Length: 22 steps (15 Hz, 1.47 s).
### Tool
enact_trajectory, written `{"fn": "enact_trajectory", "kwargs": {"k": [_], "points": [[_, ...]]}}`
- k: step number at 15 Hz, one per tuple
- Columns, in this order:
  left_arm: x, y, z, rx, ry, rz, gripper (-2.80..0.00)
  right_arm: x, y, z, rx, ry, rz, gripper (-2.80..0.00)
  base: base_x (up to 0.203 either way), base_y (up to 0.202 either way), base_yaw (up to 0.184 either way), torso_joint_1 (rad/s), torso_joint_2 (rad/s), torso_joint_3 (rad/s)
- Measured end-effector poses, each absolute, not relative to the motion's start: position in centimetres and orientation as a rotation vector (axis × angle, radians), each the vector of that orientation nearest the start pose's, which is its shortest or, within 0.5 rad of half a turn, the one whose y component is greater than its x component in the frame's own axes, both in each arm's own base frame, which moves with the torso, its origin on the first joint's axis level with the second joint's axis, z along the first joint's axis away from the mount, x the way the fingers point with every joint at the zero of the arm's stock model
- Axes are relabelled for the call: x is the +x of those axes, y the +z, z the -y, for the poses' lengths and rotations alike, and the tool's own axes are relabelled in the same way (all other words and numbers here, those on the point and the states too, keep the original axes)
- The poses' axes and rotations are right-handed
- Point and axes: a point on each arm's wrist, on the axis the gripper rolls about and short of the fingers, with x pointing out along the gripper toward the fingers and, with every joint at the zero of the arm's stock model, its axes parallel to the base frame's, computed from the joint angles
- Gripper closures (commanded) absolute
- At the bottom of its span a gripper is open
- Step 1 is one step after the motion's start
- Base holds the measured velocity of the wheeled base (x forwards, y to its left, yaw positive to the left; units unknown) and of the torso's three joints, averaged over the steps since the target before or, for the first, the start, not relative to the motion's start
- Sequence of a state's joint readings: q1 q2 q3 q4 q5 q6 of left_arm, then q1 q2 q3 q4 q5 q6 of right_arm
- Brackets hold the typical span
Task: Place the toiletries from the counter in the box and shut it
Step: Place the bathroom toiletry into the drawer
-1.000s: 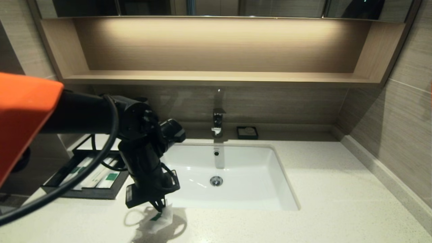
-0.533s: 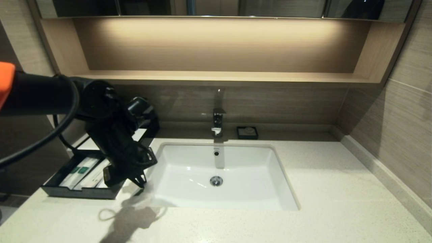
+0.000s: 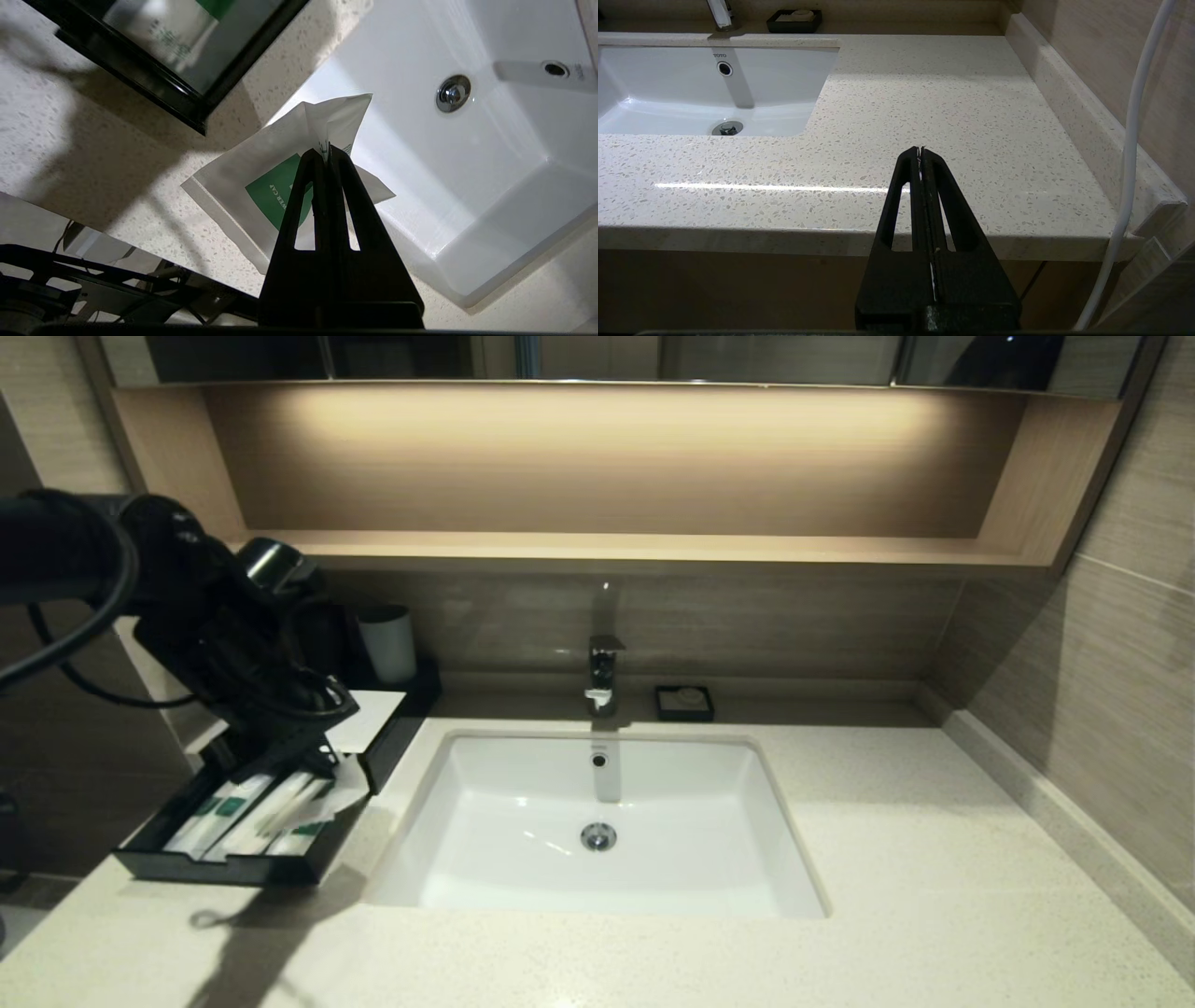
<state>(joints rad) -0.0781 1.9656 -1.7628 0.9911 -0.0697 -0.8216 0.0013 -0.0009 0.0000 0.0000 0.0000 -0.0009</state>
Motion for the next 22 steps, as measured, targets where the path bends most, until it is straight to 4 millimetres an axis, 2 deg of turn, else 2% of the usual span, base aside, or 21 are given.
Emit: {"fn": "enact_trajectory", "kwargs": {"k": [8,16,22], "points": [[35.0,22.3,-1.9,-0.695,0.482,-1.064,0.0,-2.3,7.5,0.0,-0.001,0.001,0.001,0.0,0.0,0.0,0.0,0.0,0.0,0.0],[36.9,20.8,-4.4,-0.668,0.513,-1.058,0.0,-2.3,7.5,0.0,-0.001,0.001,0.001,0.0,0.0,0.0,0.0,0.0,0.0,0.0],[37.8,19.1,-5.0,-0.669,0.537,-1.099,0.0,-2.3,7.5,0.0,-0.001,0.001,0.001,0.0,0.0,0.0,0.0,0.0,0.0,0.0]]}}
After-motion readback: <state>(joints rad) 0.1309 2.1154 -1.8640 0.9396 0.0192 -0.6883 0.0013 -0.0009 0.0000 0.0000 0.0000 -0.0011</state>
